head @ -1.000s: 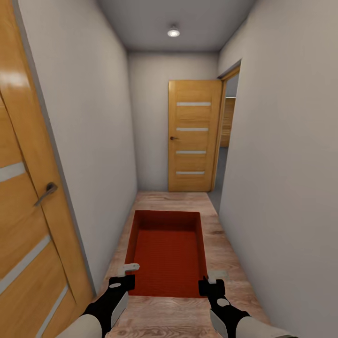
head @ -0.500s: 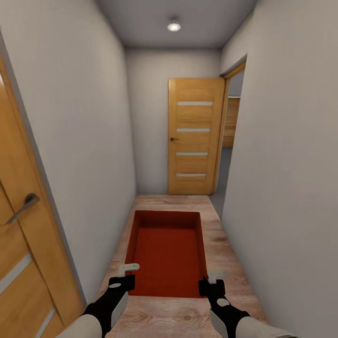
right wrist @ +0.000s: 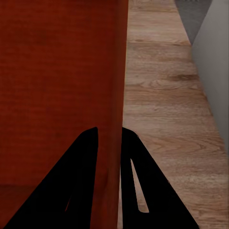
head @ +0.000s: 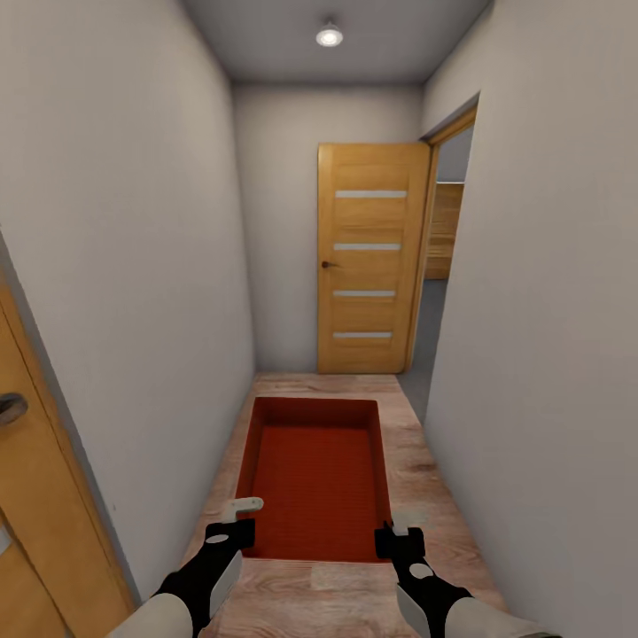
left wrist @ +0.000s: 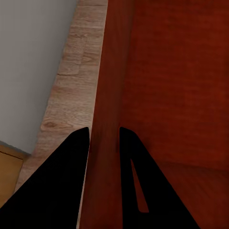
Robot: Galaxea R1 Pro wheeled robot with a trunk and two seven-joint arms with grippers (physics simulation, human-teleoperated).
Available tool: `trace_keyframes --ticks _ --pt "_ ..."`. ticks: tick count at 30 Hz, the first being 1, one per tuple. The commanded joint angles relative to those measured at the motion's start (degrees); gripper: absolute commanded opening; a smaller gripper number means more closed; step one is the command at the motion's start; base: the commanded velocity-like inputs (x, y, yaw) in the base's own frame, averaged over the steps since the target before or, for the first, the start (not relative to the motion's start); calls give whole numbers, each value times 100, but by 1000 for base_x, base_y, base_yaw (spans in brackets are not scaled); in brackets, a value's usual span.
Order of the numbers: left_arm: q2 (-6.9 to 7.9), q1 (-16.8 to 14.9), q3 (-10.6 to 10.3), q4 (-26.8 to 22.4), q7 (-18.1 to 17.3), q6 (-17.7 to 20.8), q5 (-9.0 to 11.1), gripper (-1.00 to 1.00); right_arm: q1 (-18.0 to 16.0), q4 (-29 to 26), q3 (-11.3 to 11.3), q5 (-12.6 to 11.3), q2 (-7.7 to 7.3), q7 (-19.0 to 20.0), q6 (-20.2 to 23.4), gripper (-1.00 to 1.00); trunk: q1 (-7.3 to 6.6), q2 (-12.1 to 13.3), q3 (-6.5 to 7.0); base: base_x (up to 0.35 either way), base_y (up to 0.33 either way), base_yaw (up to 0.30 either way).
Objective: Move the two storage containers from the living room to the garage. In the garage, place one container on the floor and stack the other container on top of it (either order is fine).
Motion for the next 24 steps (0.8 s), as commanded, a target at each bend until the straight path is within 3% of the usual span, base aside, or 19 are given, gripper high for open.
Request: trace_keyframes --ticks 1,24 --pt "-1 1 79 6 31 38 23 -100 -10 -16 -157 -19 0 -43 -43 -100 3 -4 -6 322 0 0" --pt "-6 1 79 6 31 38 23 -100 -10 -16 -157 -19 0 -42 -42 -100 3 -4 -6 322 0 0"
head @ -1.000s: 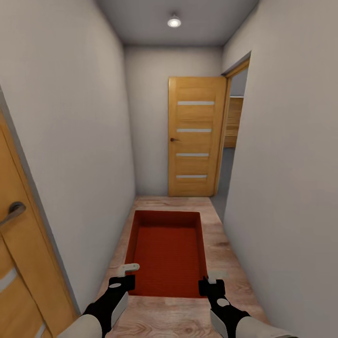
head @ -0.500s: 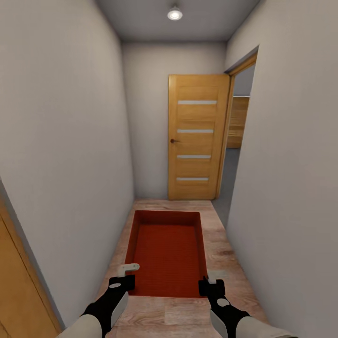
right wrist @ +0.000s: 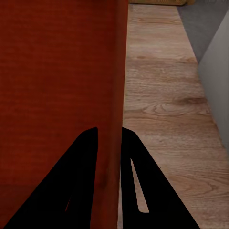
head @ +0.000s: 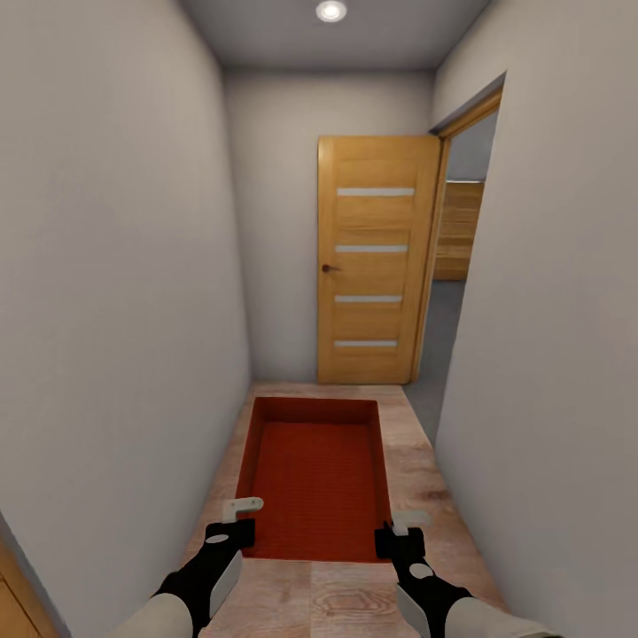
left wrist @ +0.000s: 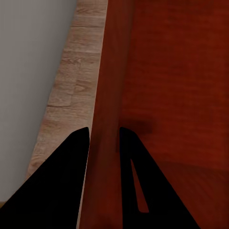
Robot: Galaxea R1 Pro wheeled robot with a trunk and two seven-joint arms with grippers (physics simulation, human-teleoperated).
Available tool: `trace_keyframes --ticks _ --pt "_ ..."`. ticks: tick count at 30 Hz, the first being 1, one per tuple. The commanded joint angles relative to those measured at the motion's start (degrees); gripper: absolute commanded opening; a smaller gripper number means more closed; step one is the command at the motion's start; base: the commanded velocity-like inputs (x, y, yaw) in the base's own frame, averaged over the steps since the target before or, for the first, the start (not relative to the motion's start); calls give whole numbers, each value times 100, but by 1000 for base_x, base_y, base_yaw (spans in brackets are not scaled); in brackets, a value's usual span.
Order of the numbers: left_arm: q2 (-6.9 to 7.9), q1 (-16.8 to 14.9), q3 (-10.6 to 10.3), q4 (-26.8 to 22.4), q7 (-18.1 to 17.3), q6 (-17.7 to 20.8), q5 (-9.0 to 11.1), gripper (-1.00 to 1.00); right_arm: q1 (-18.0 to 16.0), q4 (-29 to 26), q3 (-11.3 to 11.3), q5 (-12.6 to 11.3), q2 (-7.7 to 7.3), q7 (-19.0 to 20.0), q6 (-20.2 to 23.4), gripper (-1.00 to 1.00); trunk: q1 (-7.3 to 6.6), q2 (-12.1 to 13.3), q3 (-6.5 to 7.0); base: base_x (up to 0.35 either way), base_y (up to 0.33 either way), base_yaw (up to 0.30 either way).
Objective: Move the two storage containers from the living room to the garage. In the garage, place one container on the floor and stack the other container on top of it (either order is fine).
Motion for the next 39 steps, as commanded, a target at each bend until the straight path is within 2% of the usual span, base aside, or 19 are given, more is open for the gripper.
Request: trace_keyframes --ticks 1,30,39 --pt "-3 1 78 6 31 38 25 -100 -10 -16 -157 -19 1 -43 -42 -100 3 -4 -6 322 0 0" --pt "-3 1 78 -3 31 37 25 -100 -10 -16 -152 -13 -2 -37 -40 -100 3 -4 -6 322 0 -2" --pt "0 1 78 -3 23 37 25 -100 -10 -16 -152 -19 1 -44 -37 -100 3 -4 -6 322 0 -186"
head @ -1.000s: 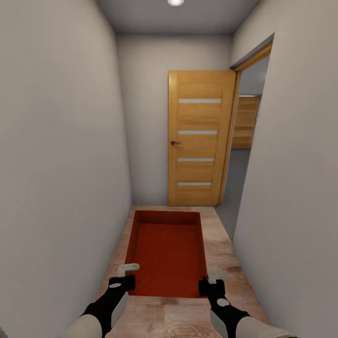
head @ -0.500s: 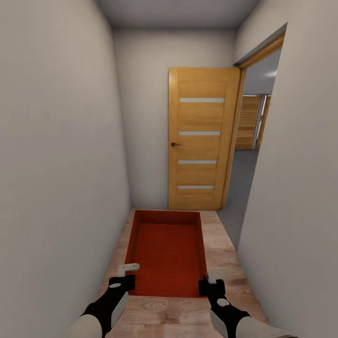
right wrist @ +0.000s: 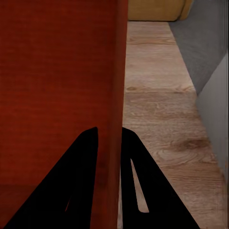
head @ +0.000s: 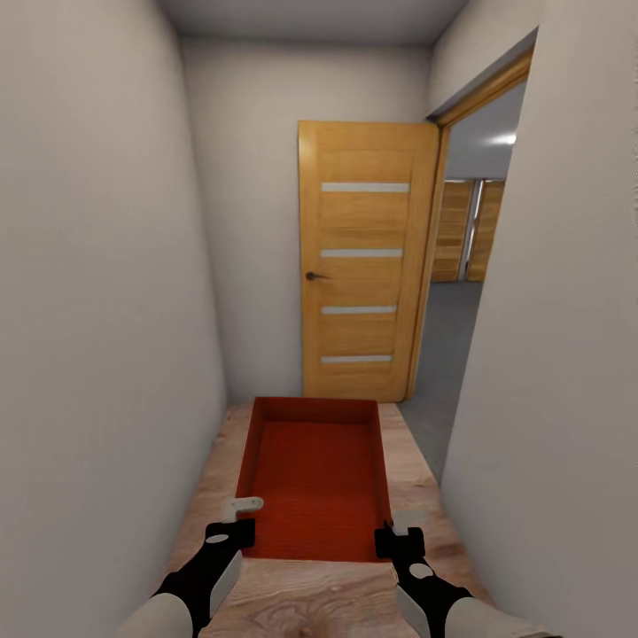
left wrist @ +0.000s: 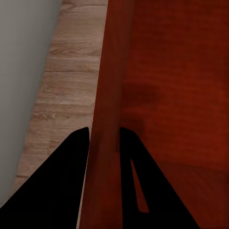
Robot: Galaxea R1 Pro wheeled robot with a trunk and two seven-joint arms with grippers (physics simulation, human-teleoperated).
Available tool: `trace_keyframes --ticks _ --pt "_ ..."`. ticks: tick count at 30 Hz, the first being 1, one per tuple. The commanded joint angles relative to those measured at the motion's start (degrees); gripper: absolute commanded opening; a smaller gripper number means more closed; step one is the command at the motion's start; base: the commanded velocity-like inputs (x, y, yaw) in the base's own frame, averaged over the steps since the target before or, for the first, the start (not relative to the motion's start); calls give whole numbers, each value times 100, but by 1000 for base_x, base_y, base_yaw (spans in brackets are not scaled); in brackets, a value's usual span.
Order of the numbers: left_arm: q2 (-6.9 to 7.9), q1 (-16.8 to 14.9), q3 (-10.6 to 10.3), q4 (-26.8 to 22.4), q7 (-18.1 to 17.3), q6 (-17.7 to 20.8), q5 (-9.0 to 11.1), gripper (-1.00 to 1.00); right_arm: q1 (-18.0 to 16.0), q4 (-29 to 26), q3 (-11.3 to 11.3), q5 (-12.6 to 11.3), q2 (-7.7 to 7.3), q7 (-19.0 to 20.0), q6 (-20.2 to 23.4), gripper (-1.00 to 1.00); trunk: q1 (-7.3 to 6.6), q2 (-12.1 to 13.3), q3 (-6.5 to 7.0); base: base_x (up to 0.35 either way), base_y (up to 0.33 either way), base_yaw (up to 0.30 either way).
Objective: Move the two storage containers from the living room to the garage. In the garage, place one container on the floor and stack the other container on top of it (either order is fine).
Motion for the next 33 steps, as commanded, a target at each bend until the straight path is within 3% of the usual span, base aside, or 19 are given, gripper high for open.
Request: trace_keyframes --ticks 1,8,18,33 --pt "-5 2 78 0 31 39 20 -100 -9 -13 -140 -34 1 -45 -38 -100 3 -4 -7 322 0 -267" --pt "-8 2 78 0 30 40 20 -100 -9 -13 -140 -34 1 -45 -40 -100 3 -4 -7 322 0 -276" --pt "-8 2 78 0 17 38 21 -100 -9 -13 -137 -27 1 -43 -42 -100 3 -4 -7 322 11 -48" --pt "-8 2 86 -9 26 32 22 -100 -9 -13 -143 -27 1 -45 -42 -100 3 -4 -7 319 127 -235"
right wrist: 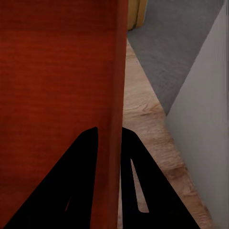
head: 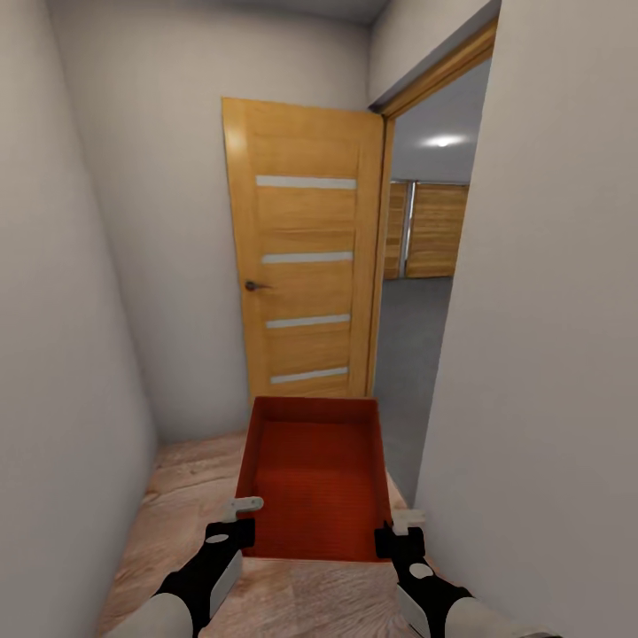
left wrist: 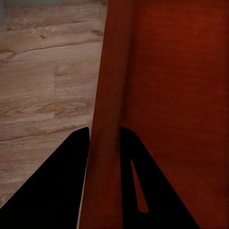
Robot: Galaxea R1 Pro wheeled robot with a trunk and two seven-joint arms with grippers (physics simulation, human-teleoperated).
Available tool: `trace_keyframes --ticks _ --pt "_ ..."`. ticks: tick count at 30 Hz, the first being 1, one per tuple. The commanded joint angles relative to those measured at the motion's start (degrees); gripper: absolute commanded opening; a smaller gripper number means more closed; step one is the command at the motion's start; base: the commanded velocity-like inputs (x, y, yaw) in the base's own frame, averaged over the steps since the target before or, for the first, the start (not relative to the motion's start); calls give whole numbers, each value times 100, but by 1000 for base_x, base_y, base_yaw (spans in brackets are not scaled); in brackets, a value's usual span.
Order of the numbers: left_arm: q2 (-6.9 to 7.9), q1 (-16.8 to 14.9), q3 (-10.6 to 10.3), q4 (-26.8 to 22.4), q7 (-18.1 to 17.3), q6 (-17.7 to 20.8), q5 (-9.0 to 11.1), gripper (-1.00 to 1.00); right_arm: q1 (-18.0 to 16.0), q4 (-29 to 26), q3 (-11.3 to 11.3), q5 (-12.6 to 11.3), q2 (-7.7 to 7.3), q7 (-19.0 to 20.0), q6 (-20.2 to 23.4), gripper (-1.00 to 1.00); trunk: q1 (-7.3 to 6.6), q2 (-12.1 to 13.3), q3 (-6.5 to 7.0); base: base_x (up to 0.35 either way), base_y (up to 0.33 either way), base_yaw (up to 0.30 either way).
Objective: Move the two storage containers from the living room to the garage. In the garage, place one container on the floor and stack the other container on top of it (either order is fine).
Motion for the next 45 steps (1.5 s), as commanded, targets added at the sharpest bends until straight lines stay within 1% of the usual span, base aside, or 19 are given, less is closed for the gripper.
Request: trace_keyframes --ticks 1,38,45 --pt "-4 1 75 -1 27 37 33 -100 -9 -9 -133 -36 1 -45 -34 -100 3 -4 -7 306 201 -243" --pt "-4 1 75 -1 23 44 34 -100 -9 -9 -133 -36 1 -45 -34 -100 3 -4 -7 303 214 -243" --pt "-4 1 75 -1 22 44 36 -100 -9 -9 -133 -36 1 -45 -34 -100 3 -4 -7 303 214 -88"
